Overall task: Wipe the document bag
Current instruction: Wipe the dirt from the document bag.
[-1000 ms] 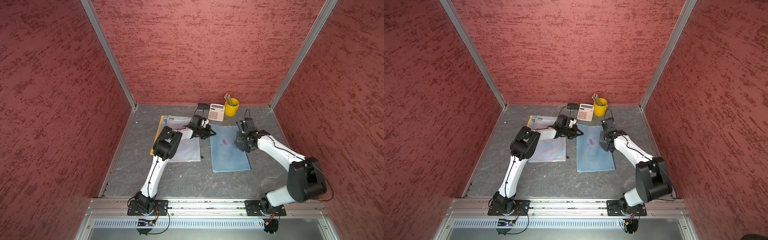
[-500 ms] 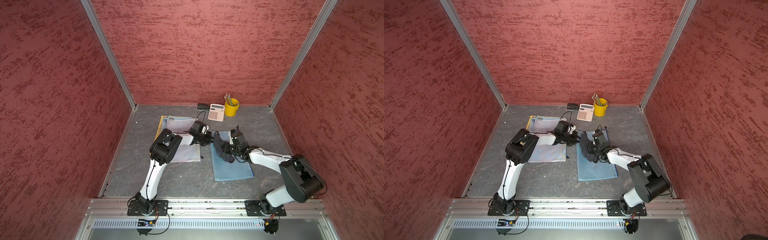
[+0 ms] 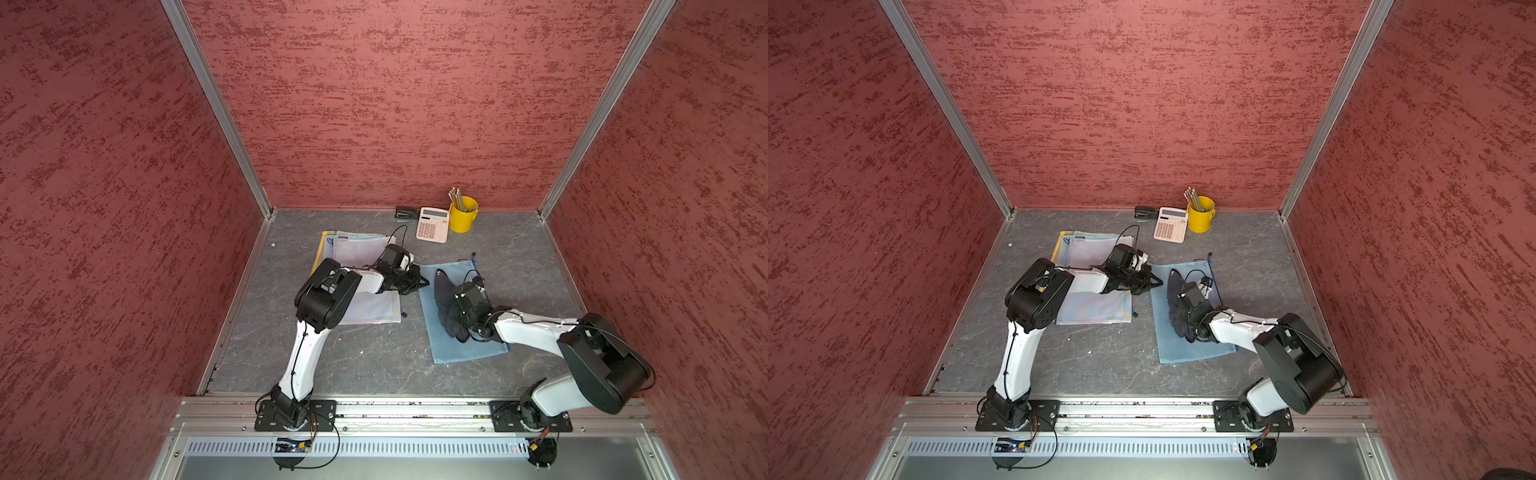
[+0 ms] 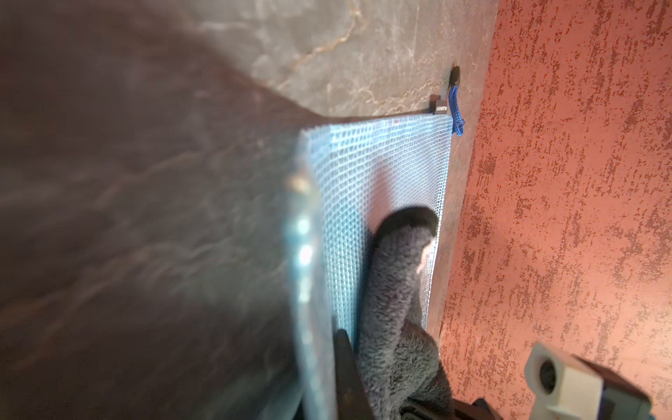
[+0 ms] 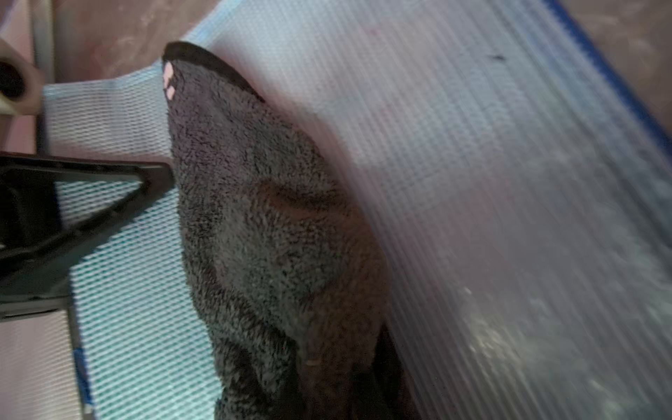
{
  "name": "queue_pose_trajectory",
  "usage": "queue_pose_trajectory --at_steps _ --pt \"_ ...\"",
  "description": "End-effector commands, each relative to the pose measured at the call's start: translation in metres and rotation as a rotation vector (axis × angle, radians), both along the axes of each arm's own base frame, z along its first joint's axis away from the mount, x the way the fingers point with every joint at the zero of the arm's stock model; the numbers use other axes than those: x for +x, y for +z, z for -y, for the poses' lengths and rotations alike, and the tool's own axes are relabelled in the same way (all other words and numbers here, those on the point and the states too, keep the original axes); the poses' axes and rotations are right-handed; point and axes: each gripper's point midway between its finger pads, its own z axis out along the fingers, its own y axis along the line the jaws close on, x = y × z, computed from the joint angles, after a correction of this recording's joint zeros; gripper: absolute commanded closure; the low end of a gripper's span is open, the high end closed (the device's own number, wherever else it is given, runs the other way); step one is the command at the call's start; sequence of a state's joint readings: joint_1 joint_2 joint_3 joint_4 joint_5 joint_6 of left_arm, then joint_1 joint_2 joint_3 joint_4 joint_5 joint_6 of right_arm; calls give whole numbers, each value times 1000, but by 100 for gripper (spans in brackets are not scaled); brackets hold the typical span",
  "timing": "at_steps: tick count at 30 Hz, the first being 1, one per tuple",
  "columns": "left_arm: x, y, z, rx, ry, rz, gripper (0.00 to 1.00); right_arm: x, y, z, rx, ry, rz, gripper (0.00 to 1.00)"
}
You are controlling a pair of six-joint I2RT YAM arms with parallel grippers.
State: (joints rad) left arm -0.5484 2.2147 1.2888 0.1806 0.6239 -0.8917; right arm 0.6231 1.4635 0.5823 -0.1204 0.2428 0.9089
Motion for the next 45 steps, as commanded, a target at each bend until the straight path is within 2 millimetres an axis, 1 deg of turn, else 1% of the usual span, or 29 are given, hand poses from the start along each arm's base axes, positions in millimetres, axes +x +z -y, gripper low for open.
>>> queue_pose_trajectory --at_steps 1,3,4,5,6,7,8,10,11,12,13,15,16,17,19,21,23,25,28,32,33,35,36,39,40,42,44,45 --pt "11 -14 -33 51 84 -42 100 -68 -18 53 -268 -77 -207 100" --pt "13 -11 -36 45 79 -31 100 -85 0 46 -293 -35 -239 100" --pt "12 -10 -35 47 71 -30 100 -91 12 40 -271 -3 -258 100" --pt "11 -8 -34 44 61 -27 100 -90 25 33 -249 24 -254 100" --pt "10 -7 -31 39 48 -23 100 -85 43 28 -230 37 -229 100" --pt "7 -5 -28 37 36 -23 100 -74 66 24 -226 46 -179 100" --pt "5 -6 -25 37 24 -22 100 -61 84 23 -237 48 -131 100" --pt "-3 -9 -21 48 7 -26 100 -18 125 9 -230 68 -14 100" --pt "-7 -10 -18 49 -1 -28 100 3 140 -2 -216 85 36 100" --pt "-11 -10 -15 47 -13 -29 100 26 152 -17 -212 111 92 100" --pt "-13 -11 -13 48 -16 -30 100 48 158 -30 -205 132 128 100" --pt "-19 -13 -10 49 -28 -37 100 83 152 -52 -209 166 156 100" --pt "-21 -14 -8 49 -31 -39 100 98 143 -60 -225 170 169 100" --pt "-22 -15 -9 54 -31 -42 100 108 131 -64 -234 173 171 100" --pt "-22 -15 -8 59 -30 -39 100 125 100 -67 -222 162 160 100" --pt "-22 -15 -8 65 -28 -43 100 129 75 -66 -221 151 135 100" --pt "-20 -14 -10 69 -20 -44 100 123 60 -66 -215 153 114 100" --pt "-21 -15 -12 75 -15 -49 100 111 47 -59 -206 142 97 100" --pt "-22 -16 -13 78 -7 -63 100 85 21 -41 -212 115 39 100" --pt "-17 -15 -18 73 12 -66 100 40 -29 -9 -266 71 -118 100" --pt "-17 -15 -19 73 16 -69 100 26 -39 1 -284 55 -169 100" --pt "-13 -15 -27 74 32 -72 100 -4 -51 14 -288 45 -252 100" --pt "-11 -14 -31 76 41 -73 100 -21 -53 20 -307 52 -288 100" --pt "-4 -13 -41 77 65 -74 100 -64 -41 36 -358 63 -359 100" --pt "-2 -12 -42 74 69 -71 100 -76 -37 38 -342 61 -378 100" --pt "1 -10 -43 72 74 -64 100 -106 -29 41 -307 71 -423 100" --pt "2 -9 -42 70 72 -63 100 -125 -18 43 -276 89 -451 100" --pt "3 -8 -42 66 70 -60 100 -125 -8 42 -272 99 -445 100"
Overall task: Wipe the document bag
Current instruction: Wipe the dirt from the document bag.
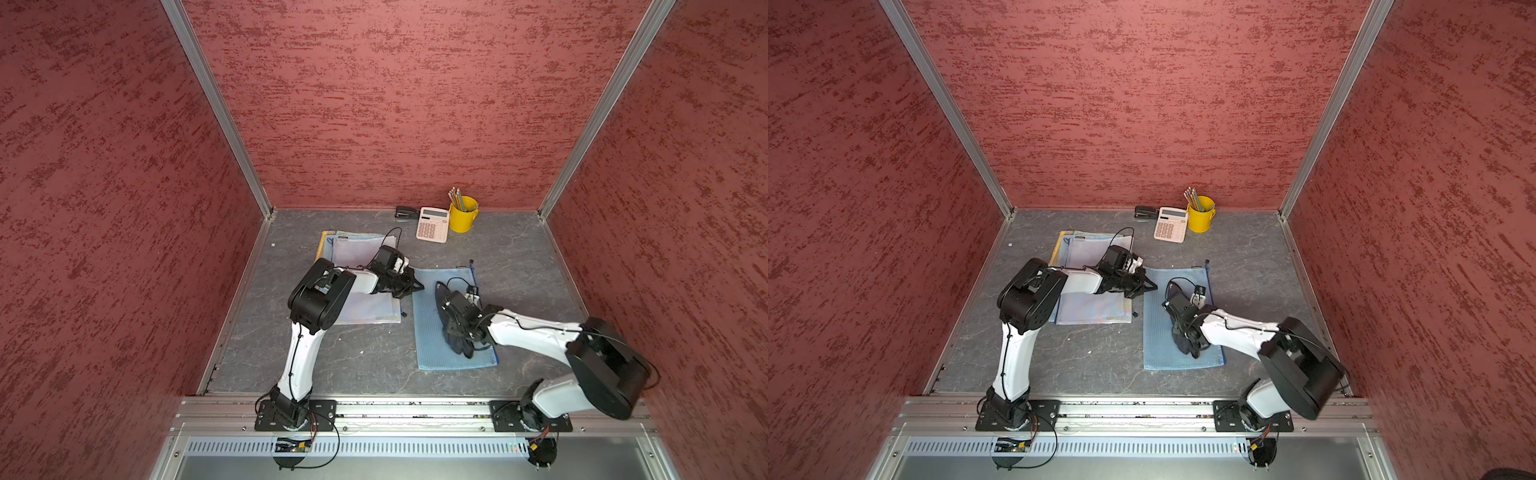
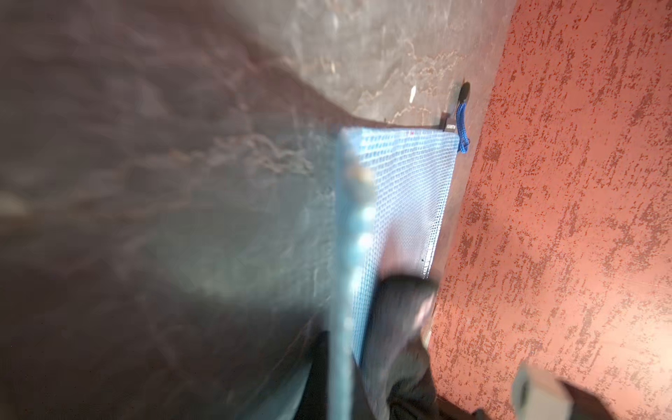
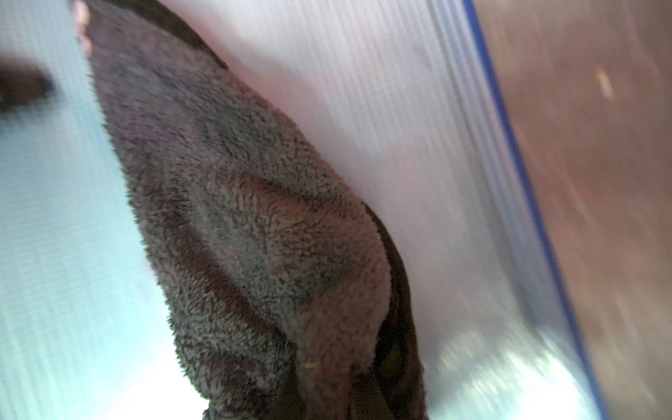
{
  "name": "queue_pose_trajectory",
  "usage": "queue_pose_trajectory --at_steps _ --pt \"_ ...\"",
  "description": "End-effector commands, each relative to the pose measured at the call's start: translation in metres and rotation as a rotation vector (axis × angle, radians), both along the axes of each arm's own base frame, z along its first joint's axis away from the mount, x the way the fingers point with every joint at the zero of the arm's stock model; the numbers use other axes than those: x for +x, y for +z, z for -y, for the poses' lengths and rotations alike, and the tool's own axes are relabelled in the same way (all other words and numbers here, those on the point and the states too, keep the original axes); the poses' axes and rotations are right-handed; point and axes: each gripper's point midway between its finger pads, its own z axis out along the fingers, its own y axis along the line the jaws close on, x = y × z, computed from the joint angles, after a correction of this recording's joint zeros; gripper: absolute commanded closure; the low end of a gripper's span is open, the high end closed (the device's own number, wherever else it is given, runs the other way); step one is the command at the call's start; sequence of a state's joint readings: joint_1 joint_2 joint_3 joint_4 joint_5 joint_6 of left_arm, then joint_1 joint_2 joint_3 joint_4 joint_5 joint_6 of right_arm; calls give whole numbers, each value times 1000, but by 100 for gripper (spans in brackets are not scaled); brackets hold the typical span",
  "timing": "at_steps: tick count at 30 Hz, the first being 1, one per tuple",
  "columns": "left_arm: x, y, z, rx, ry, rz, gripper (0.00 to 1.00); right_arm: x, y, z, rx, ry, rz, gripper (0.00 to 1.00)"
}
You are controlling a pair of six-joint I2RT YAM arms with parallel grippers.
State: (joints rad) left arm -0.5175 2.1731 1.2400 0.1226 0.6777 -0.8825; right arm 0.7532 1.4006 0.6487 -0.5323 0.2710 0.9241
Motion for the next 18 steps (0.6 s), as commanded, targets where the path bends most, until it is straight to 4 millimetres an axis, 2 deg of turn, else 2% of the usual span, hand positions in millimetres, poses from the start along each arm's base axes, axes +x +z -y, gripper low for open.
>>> queue_pose_trajectory --at_steps 1,3,4,6,8,9,11,14,16,18 --pt "14 -7 -22 64 74 8 100 -51 9 30 -95 -4 -195 100" --pt "10 -8 -19 65 60 6 100 -6 57 19 -103 7 -47 100" --pt "7 -9 -16 65 52 5 100 25 84 8 -85 20 33 100" --pt "1 -11 -12 66 33 -1 100 78 126 -18 -43 66 162 100" --pt "-4 -13 -8 66 24 -5 100 122 134 -48 -24 121 227 100" --pt "-6 -13 -6 66 19 -5 100 138 128 -62 -8 145 240 100" --pt "-9 -11 -3 67 13 -3 100 156 103 -84 32 168 247 100" --pt "-11 -12 -4 75 16 -7 100 163 55 -97 90 174 232 100" --pt "-9 -10 -4 69 24 -8 100 158 24 -91 46 160 181 100" --pt "-9 -9 -5 68 27 -14 100 146 0 -80 17 141 137 100"
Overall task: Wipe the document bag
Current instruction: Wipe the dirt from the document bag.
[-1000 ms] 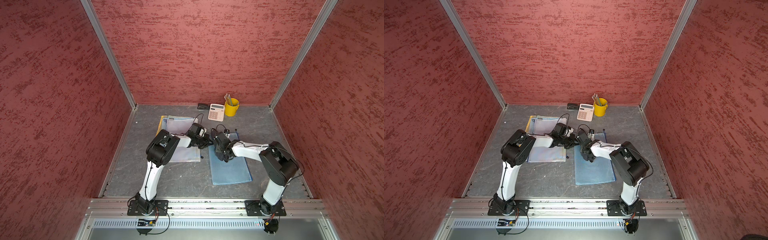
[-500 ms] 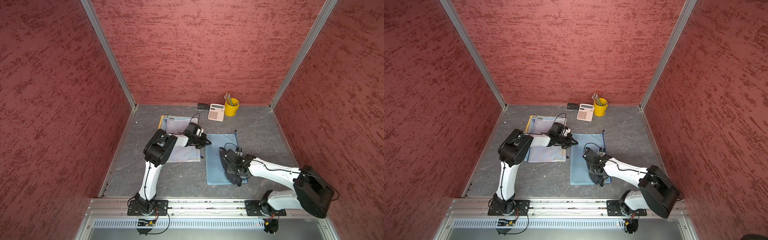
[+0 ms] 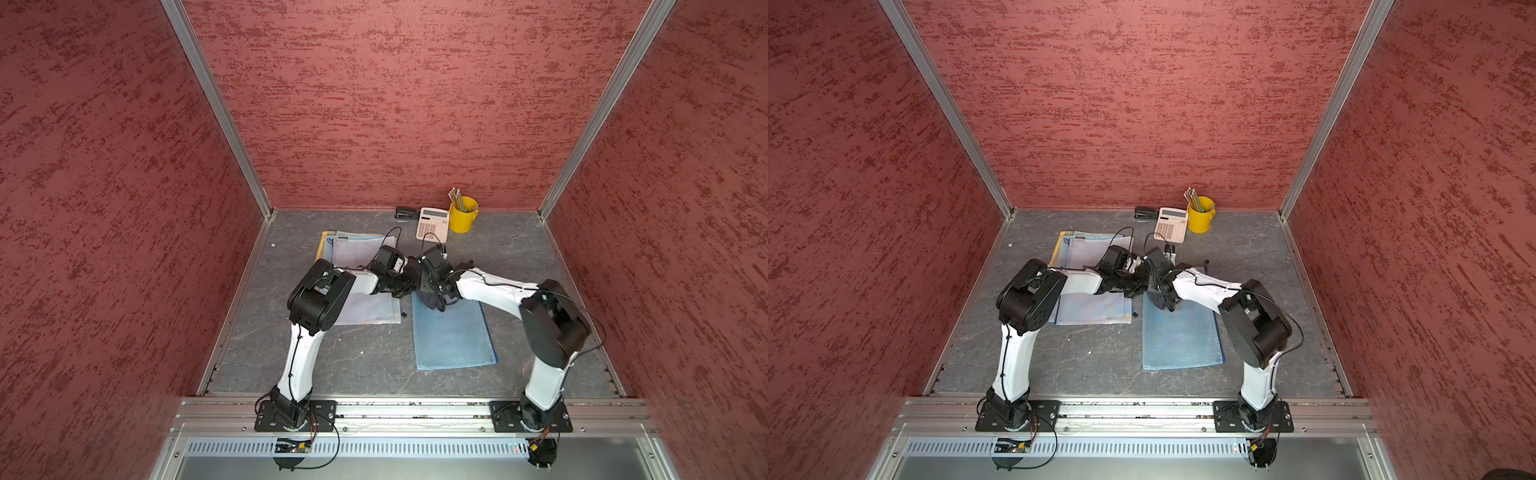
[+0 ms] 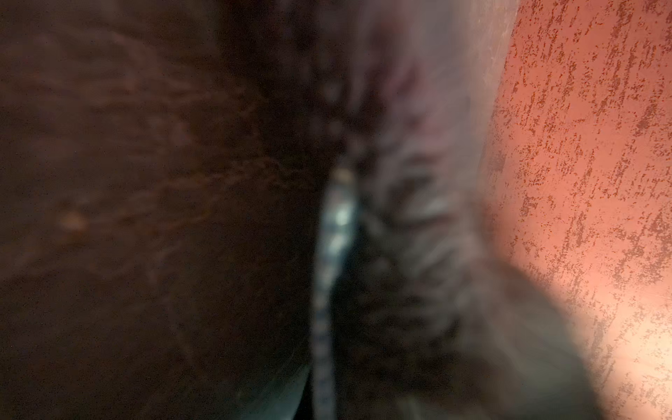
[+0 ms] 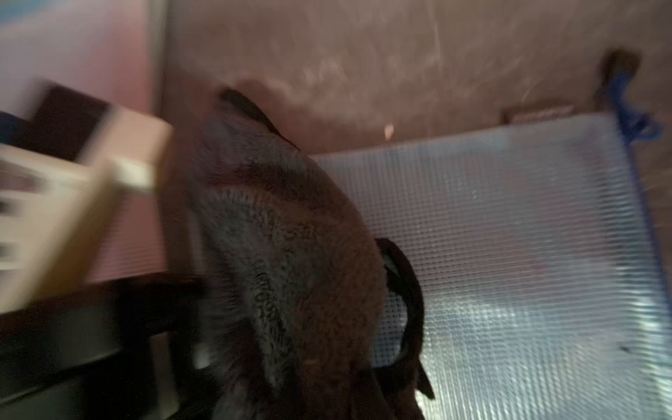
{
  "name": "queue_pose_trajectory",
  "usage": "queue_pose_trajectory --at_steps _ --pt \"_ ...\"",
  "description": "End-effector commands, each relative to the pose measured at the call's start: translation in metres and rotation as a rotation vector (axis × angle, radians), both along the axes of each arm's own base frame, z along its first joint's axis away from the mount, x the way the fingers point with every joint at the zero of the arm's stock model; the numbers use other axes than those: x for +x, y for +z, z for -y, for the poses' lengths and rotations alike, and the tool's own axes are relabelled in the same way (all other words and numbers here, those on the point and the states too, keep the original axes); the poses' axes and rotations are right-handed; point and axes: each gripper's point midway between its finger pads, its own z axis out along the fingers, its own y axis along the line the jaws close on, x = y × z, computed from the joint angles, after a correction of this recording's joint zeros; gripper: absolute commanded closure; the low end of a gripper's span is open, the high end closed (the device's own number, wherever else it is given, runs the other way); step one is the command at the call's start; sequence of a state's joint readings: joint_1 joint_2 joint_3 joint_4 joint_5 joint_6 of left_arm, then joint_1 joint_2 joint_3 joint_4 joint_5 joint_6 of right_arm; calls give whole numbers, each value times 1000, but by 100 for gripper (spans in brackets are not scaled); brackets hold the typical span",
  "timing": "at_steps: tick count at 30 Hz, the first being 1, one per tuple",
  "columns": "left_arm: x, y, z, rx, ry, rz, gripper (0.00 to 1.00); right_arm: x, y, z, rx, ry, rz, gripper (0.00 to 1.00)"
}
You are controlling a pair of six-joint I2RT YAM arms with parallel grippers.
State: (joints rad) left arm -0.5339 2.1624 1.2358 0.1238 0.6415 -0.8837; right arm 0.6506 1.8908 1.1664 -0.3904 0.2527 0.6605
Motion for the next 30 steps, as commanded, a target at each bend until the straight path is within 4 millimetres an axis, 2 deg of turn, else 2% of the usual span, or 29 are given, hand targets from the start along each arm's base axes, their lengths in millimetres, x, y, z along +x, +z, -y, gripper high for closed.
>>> queue_pose_trajectory --at_steps 1,4,7,10,15,17,18,20,21,22,24,25,27,30 --pt "-8 -10 -7 49 18 -33 100 -11 -20 8 7 -16 -11 100" --pt "-7 -11 -10 50 30 -45 100 -45 -37 36 -14 -83 -63 100" --pt "-4 -12 -14 55 42 -48 100 -85 -55 68 -105 -113 -165 100" --pt "0 -14 -20 62 53 -53 100 -132 -65 85 -150 -113 -286 100" --pt "7 -15 -34 62 83 -58 100 -202 -42 100 -105 -160 -358 100" --pt "10 -14 -36 62 87 -53 100 -218 -27 101 -63 -150 -355 100" --pt "10 -14 -37 60 86 -55 100 -220 -21 101 -53 -131 -352 100" --pt "10 -13 -36 60 73 -54 100 -195 8 101 -91 -107 -272 100" --pt "9 -13 -35 65 67 -55 100 -169 31 94 -103 -90 -195 100" --pt "7 -13 -33 68 59 -53 100 -142 54 84 -97 -77 -118 100" --pt "3 -13 -29 72 46 -52 100 -94 90 59 -54 -46 -5 100" --pt "1 -14 -27 73 42 -54 100 -72 100 44 -37 -28 39 100" --pt "-3 -16 -23 76 37 -56 100 -37 108 19 -14 11 101 100" --pt "-7 -17 -18 77 31 -60 100 -1 99 -8 43 39 145 100"
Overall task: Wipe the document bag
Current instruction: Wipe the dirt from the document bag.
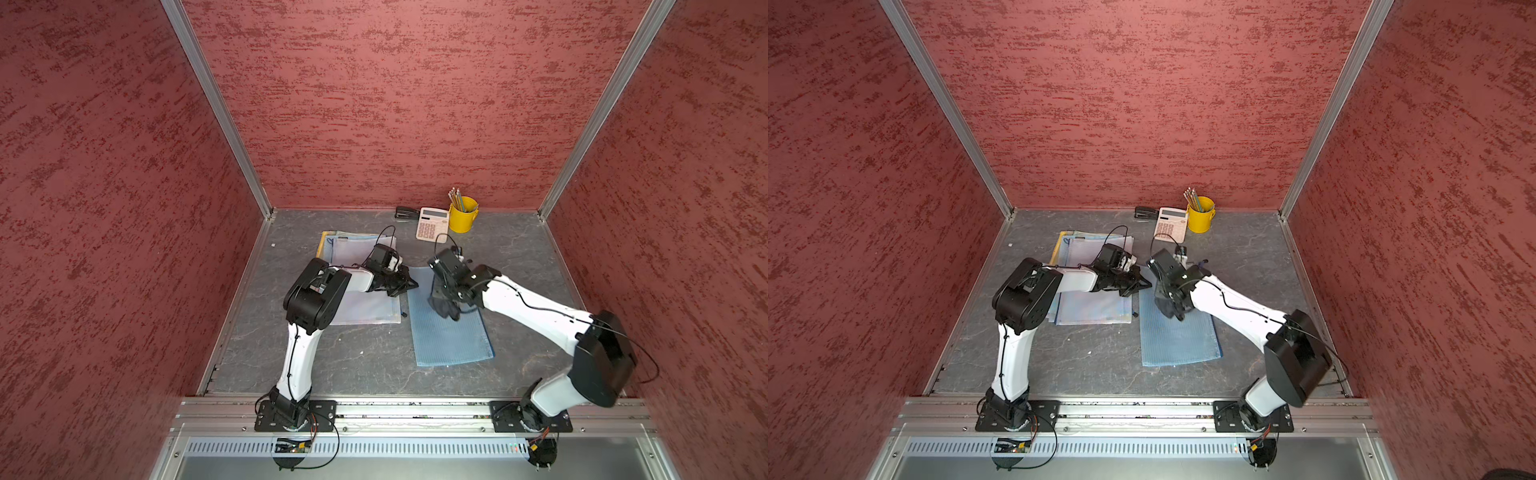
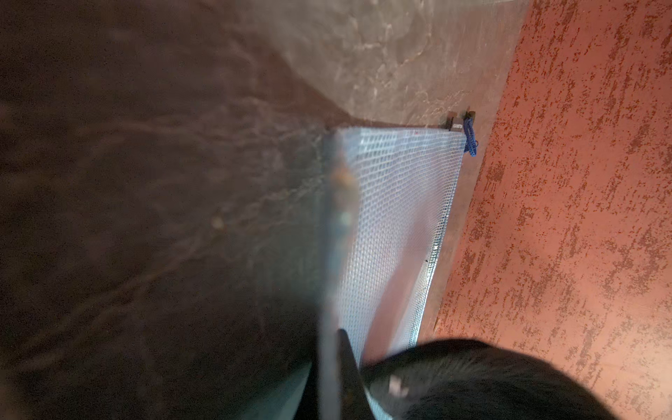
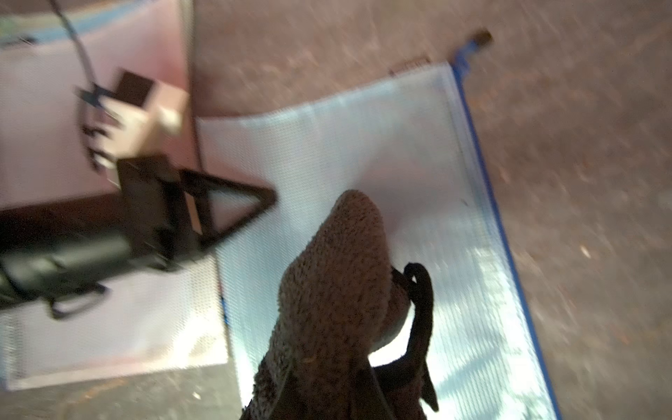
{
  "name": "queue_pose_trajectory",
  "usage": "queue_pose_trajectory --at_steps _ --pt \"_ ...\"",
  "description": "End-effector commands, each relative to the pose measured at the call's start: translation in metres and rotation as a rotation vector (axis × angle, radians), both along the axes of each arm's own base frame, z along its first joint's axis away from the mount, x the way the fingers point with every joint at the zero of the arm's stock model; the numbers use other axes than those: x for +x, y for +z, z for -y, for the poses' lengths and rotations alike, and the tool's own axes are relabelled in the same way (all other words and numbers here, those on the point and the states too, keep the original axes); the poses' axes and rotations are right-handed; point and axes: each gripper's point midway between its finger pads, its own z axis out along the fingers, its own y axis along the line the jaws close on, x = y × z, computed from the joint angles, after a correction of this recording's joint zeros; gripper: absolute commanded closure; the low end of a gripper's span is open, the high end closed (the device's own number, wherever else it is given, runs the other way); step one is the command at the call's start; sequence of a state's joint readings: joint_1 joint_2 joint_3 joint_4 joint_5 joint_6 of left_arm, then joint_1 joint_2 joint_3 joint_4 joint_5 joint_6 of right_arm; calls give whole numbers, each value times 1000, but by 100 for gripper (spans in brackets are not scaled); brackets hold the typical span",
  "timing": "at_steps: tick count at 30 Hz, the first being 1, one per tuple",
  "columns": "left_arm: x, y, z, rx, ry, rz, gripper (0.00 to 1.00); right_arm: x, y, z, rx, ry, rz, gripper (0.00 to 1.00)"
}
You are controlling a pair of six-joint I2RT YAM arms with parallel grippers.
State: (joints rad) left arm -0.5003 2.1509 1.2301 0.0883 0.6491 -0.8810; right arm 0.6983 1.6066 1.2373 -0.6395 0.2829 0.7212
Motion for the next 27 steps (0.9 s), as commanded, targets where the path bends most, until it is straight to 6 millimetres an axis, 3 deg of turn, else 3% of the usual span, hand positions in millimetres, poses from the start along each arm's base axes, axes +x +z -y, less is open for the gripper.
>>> queue_pose_trajectory --at_steps 1,4,7,12,16,19,24,27 --pt "-13 -16 -1 68 0 -32 100 34 -19 -17 -22 65 63 100" --pt "-14 -16 1 72 0 -32 100 39 -46 -30 -16 104 31 100" --pt "-12 -17 0 73 8 -37 100 32 -74 -24 -27 100 16 100" --pt "-12 -21 0 63 21 -57 100 0 -130 -9 -93 119 -86 100" --pt "-12 -23 -1 65 28 -66 100 -27 -159 0 -128 132 -146 100" --pt "-9 -22 -5 66 47 -66 100 -56 -171 15 -213 134 -219 100" --pt "-2 -23 -12 57 74 -76 100 -126 -177 60 -489 109 -314 100" --pt "3 -22 -15 51 84 -70 100 -178 -192 65 -410 104 -428 100"
